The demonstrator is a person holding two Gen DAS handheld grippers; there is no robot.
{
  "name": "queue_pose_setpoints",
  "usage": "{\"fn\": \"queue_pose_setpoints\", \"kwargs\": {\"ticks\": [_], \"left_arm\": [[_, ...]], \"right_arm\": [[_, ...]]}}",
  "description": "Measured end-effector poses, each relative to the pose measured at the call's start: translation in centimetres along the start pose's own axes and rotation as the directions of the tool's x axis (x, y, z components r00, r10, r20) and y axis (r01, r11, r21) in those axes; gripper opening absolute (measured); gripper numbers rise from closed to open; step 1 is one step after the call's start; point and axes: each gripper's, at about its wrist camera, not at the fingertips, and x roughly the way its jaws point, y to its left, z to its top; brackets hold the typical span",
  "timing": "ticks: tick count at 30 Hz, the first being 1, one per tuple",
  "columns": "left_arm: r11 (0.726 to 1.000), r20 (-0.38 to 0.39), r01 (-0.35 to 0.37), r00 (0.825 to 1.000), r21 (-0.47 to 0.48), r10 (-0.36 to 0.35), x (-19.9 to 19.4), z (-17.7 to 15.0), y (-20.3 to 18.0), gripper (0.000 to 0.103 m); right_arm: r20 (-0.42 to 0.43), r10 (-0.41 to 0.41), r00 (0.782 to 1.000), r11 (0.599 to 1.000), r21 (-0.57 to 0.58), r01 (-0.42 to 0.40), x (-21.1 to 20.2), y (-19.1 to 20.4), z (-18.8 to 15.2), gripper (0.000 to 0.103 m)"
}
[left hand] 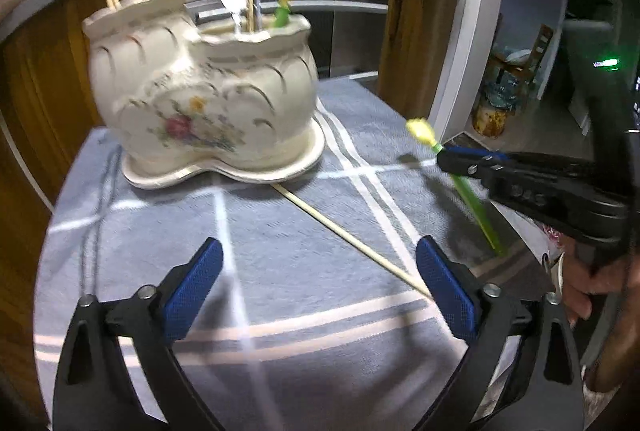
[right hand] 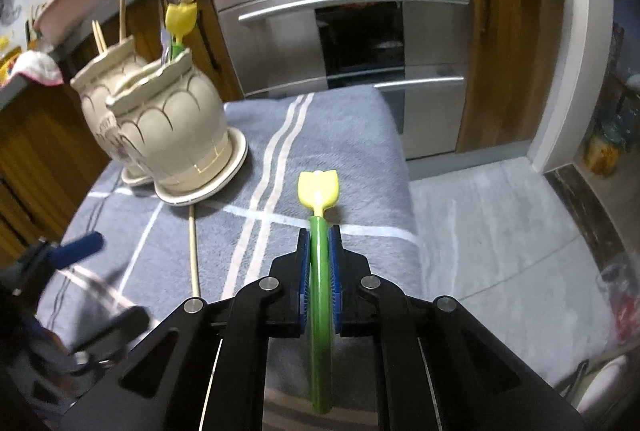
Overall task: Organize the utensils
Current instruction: 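Close the right tool on the green tulip-topped spoon, then close the left tool on the last wooden chopstick while the right tool lifts the green spoon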
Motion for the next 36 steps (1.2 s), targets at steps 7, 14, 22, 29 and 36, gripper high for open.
{"fn": "queue_pose_setpoints", "kwargs": {"ticks": [7,14,22,29,36], "left_arm": [[0.998,-0.091,-0.044,0.995,-0.035,0.041,2.6,-0.1,-2.3,0.075],[0.989,-0.123,-0.142,0.983,-0.048,0.135,3.6,0.5,-3.7,0.05],[0.991,-0.131,-0.129,0.984,-0.034,0.124,3.7,1.1,-2.0,0.015],[0.995,-0.158,-0.095,0.983,-0.024,0.09,1.9,0.1,0.7,0.009],[0.995,-0.177,-0.089,0.981,-0.053,0.078,0.5,-1.0,3.2,0.007]], "right_arm": [[0.065,0.013,0.998,0.999,0.046,-0.016,-2.5,-2.2,-0.2,0.01],[0.084,0.038,0.996,0.998,0.055,-0.042,-2.9,-2.7,-0.2,0.01],[0.088,0.047,0.995,0.997,0.055,-0.052,-3.1,-2.8,-0.2,0.01],[0.079,0.052,0.996,0.998,0.036,-0.055,-2.8,-1.9,-0.2,0.01],[0.097,0.076,0.992,0.997,0.009,-0.077,-3.0,-0.9,-0.2,0.01]]}}
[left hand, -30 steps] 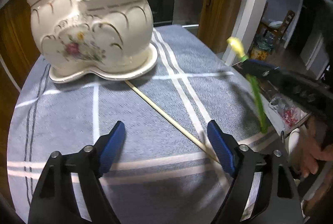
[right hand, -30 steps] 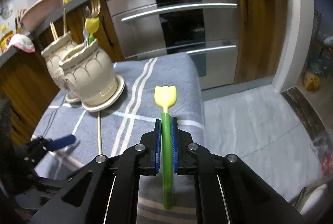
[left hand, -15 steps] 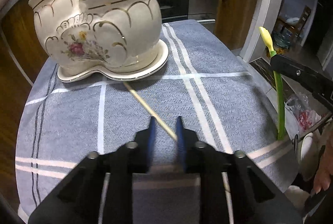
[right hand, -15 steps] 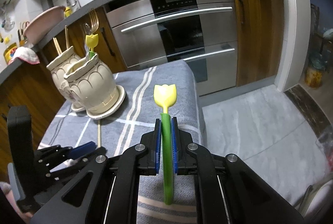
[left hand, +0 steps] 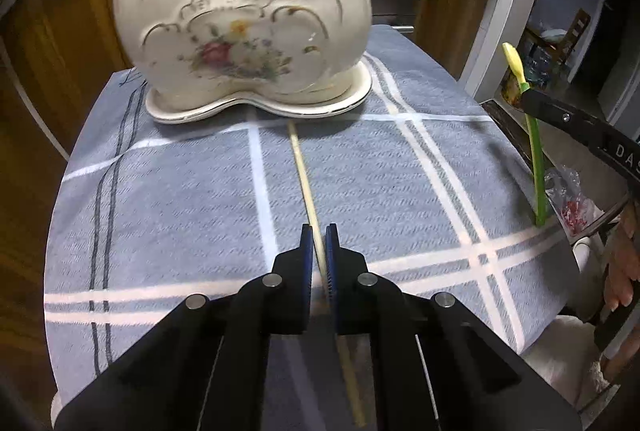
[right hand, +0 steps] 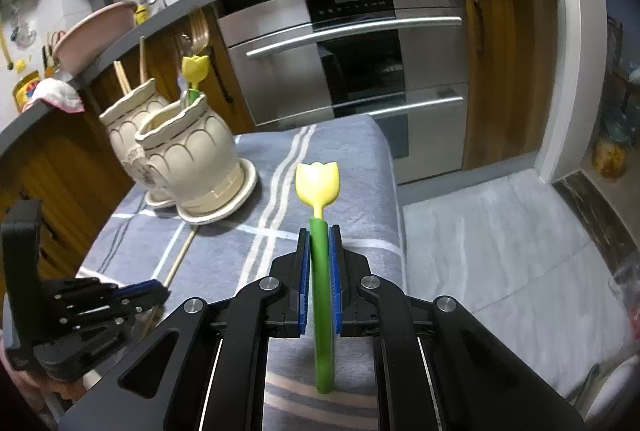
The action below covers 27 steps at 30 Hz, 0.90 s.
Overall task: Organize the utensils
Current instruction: 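Close the left tool on the last wooden chopstick while the right tool lifts the green spoon, then lift the chopstick with the left tool while the right tool carries the green spoon over the holder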
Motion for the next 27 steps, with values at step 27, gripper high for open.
{"fn": "queue_pose_setpoints", "kwargs": {"ticks": [27], "left_arm": [[0.979,0.286,0.116,0.944,0.17,-0.161,-6.8,-3.7,4.1,0.004]], "right_arm": [[0.157,0.063,0.986,0.995,-0.084,-0.05,-2.6,4.8,0.5,0.01]]}}
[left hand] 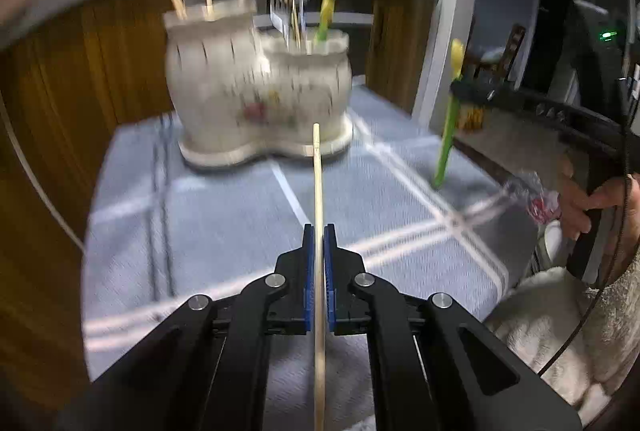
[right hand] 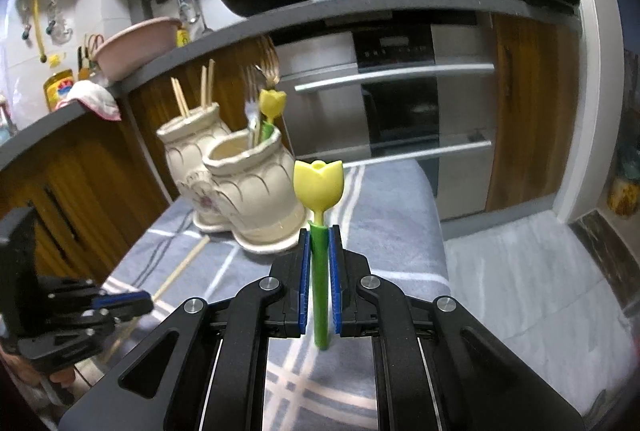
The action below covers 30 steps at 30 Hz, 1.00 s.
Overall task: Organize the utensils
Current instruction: 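Lift the chopstick with the left tool while the right tool carries the green spoon over the holder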
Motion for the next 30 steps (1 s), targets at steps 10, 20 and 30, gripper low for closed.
{"fn": "queue_pose_setpoints", "kwargs": {"ticks": [10,20,30], "left_arm": [[1.0,0.254,0.008,0.967,-0.01,-0.006,-3.4,2.2,2.7,0.004],[0.999,0.394,0.021,0.919,-0.026,-0.009,-5.1,7.2,6.3,0.004],[0.993,0.468,0.089,0.883,-0.077,-0.042,-2.8,13.8,9.3,0.004]], "right_arm": [[0.203,0.022,0.979,0.994,-0.105,0.0,-2.2,4.1,1.0,0.01],[0.287,0.038,0.957,0.993,-0.12,-0.003,-2.1,6.2,4.3,0.01],[0.36,0.035,0.932,0.997,-0.078,-0.008,0.2,6.8,9.3,0.01]]}}
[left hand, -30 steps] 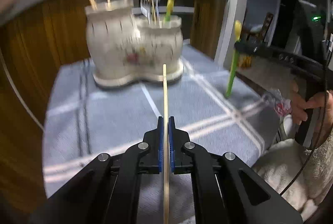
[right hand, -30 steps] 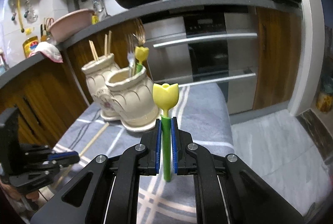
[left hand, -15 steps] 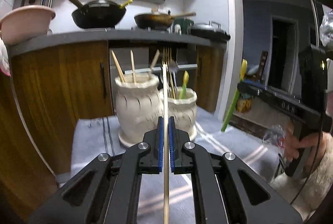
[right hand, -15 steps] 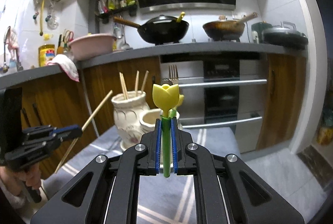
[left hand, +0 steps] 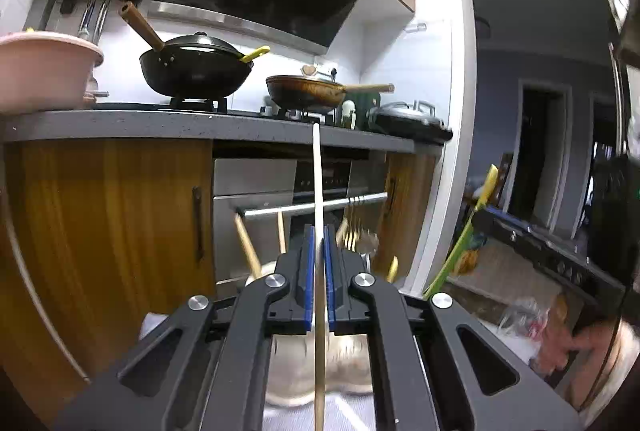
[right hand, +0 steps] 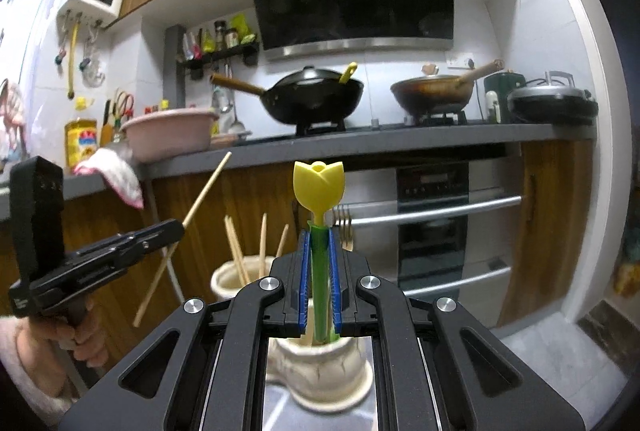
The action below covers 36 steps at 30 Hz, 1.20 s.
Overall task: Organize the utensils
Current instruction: 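Lift the chopstick with the left tool while the right tool carries the green spoon over the holder, then drop the chopstick into the holder with the left tool while the right tool drops the green spoon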
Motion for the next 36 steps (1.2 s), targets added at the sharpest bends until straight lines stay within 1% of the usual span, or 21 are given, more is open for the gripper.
{"fn": "queue_pose_setpoints", "kwargs": {"ticks": [2,6,8,11,13,16,20,24,28,33,36], "left_arm": [[0.999,0.023,0.012,1.0,-0.031,-0.011,1.5,0.8,0.6,0.004],[0.998,0.057,0.007,0.998,-0.059,-0.004,3.6,1.7,1.2,0.004],[0.998,0.081,0.004,0.997,-0.067,0.002,4.4,1.9,1.4,0.004],[0.998,0.109,-0.003,0.994,-0.068,0.01,5.5,1.9,1.4,0.004],[0.998,0.116,-0.012,0.993,-0.057,0.019,6.4,1.8,1.4,0.004],[0.999,0.107,-0.027,0.994,-0.04,0.032,7.7,1.2,1.5,0.004],[0.999,0.098,-0.04,0.994,-0.015,0.042,8.5,0.3,1.7,0.004],[0.999,0.083,-0.04,0.996,-0.001,0.04,8.1,-0.6,1.8,0.004],[0.999,0.07,-0.049,0.996,0.018,0.047,6.8,-1.9,1.9,0.004],[0.999,0.043,-0.038,0.998,0.0,0.038,4.7,-3.2,2.2,0.004],[0.999,0.003,-0.047,0.999,0.004,0.047,4.1,-4.1,2.2,0.004]], "right_arm": [[0.012,-0.002,1.0,1.0,0.025,0.002,0.8,-0.3,0.2,0.01],[0.013,0.003,1.0,0.998,0.065,-0.004,1.8,-1.1,-0.7,0.01],[0.003,0.01,1.0,0.997,0.074,-0.011,2.2,-1.3,-1.2,0.01],[-0.037,0.027,0.999,0.997,0.074,-0.024,3.2,-1.6,-2.1,0.01],[-0.058,0.032,0.998,0.997,0.075,-0.028,3.8,-1.6,-2.7,0.01],[-0.09,0.053,0.995,0.996,0.082,-0.045,4.4,-1.6,-3.4,0.01],[-0.122,0.065,0.99,0.995,0.083,-0.055,4.9,-1.7,-4.0,0.01],[-0.145,0.078,0.986,0.993,0.094,-0.065,5.2,-1.8,-4.5,0.01],[-0.151,0.066,0.986,0.995,0.089,-0.053,5.1,-1.8,-4.7,0.01],[-0.182,0.048,0.982,0.996,0.089,-0.032,5.4,-2.1,-5.4,0.01],[-0.201,0.037,0.979,0.997,0.08,-0.021,5.7,-2.0,-5.9,0.01]]}}
